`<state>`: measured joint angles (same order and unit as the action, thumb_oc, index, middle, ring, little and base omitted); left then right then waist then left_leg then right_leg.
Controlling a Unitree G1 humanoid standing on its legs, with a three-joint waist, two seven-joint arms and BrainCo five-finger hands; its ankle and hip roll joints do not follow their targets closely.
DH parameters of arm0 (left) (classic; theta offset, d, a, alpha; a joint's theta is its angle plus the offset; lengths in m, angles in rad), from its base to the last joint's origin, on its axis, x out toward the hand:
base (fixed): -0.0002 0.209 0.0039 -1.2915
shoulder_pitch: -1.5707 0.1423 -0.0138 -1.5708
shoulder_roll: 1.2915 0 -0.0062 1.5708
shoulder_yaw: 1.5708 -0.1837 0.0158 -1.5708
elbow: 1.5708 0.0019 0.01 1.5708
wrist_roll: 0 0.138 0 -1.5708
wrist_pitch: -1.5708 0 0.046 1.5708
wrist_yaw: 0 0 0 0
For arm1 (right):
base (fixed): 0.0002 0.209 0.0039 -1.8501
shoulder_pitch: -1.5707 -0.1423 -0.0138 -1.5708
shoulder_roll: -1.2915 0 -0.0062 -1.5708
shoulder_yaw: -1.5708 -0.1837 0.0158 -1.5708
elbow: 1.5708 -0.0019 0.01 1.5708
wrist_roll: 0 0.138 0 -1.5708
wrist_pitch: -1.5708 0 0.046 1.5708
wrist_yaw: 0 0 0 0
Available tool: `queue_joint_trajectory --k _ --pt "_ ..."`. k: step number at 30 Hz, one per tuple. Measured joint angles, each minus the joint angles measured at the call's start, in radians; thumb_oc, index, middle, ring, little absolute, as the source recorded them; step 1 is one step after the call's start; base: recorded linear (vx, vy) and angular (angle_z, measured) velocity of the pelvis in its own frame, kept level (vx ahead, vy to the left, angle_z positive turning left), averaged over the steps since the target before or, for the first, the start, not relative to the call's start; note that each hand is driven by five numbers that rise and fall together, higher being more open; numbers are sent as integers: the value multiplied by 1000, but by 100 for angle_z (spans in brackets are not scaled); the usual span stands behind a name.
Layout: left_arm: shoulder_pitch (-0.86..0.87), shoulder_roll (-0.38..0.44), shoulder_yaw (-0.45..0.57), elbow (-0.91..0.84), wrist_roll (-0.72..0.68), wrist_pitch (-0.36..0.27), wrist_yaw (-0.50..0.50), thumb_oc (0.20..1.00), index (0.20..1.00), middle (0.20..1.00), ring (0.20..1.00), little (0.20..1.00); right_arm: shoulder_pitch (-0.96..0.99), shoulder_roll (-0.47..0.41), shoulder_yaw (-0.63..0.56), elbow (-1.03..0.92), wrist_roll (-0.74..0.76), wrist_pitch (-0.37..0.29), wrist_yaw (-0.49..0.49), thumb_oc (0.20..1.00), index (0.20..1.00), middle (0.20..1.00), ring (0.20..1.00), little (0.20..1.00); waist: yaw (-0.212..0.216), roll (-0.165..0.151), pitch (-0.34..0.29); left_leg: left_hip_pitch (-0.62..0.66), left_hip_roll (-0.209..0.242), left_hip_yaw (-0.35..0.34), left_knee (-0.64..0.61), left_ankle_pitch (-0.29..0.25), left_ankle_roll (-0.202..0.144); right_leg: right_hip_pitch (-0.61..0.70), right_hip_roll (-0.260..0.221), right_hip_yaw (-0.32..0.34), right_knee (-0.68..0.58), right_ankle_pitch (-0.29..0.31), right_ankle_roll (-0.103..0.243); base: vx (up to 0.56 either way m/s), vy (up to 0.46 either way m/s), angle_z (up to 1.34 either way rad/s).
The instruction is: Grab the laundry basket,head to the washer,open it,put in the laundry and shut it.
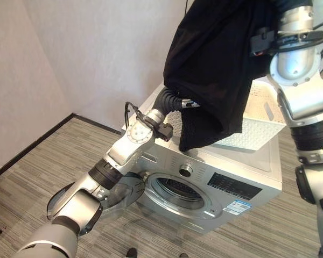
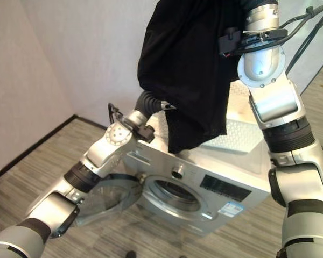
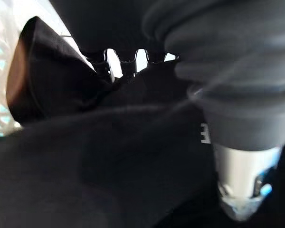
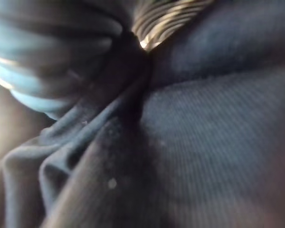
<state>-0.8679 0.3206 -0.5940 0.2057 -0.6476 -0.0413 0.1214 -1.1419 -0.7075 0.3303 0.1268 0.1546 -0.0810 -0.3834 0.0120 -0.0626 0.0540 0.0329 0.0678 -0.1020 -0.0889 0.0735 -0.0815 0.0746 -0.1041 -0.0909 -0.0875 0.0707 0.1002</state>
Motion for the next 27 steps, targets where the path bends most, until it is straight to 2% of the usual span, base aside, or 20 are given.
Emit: queue_joint_trajectory --k 7,11,12,13,14,20,25,26,27 --pt "-56 -62 -24 59 -63 0 24 1000 1000 1000 1000 1000 2 74 54 -1 29 18 31 200 200 200 200 200 -10 0 0 0 0 0 0 0 0 0 0 0 0 0 0 0 0 0" --pt "-57 -58 -24 59 -94 0 30 1000 1000 1000 1000 1000 7 102 57 -2 48 18 40 200 200 200 200 200 -15 0 0 1 0 1 0 0 0 0 0 1 0 0 0 0 0 0" --pt "-57 -56 -24 59 -94 0 30 740 740 740 740 740 13 105 57 -3 50 18 44 200 200 200 200 200 -15 0 0 1 0 1 0 0 0 0 0 1 0 0 0 0 0 0" --pt "-57 -52 -24 59 -97 0 30 620 620 620 620 620 20 105 59 -4 52 18 51 200 200 200 200 200 -15 0 0 1 0 2 0 0 0 0 0 2 0 0 0 0 0 0" --pt "-57 -50 -24 59 -97 0 30 200 200 200 200 200 27 105 59 -6 61 18 59 200 200 200 200 200 -16 0 0 1 0 2 0 0 0 1 0 2 0 0 0 0 0 0" --pt "-53 -12 -24 36 -77 -1 29 200 200 200 200 200 99 99 56 -41 66 18 81 200 200 200 200 200 -18 0 0 2 1 2 0 0 0 1 0 2 0 0 0 0 0 0" --pt "-23 28 18 -30 89 -21 38 200 200 200 200 200 164 96 19 -61 65 14 85 200 200 200 200 200 -21 0 0 2 1 3 -1 0 0 2 0 2 0 0 0 0 0 0" --pt "-8 29 30 -44 109 -26 38 200 200 200 200 200 175 92 17 -64 65 14 87 520 520 520 520 520 -21 0 0 2 1 4 -1 0 0 1 0 3 0 0 0 0 0 0" --pt "-1 37 30 -49 117 -31 38 200 200 200 200 200 189 84 17 -64 66 14 90 598 598 598 598 598 -20 0 0 2 1 4 -1 0 0 1 0 3 0 0 0 0 0 0"
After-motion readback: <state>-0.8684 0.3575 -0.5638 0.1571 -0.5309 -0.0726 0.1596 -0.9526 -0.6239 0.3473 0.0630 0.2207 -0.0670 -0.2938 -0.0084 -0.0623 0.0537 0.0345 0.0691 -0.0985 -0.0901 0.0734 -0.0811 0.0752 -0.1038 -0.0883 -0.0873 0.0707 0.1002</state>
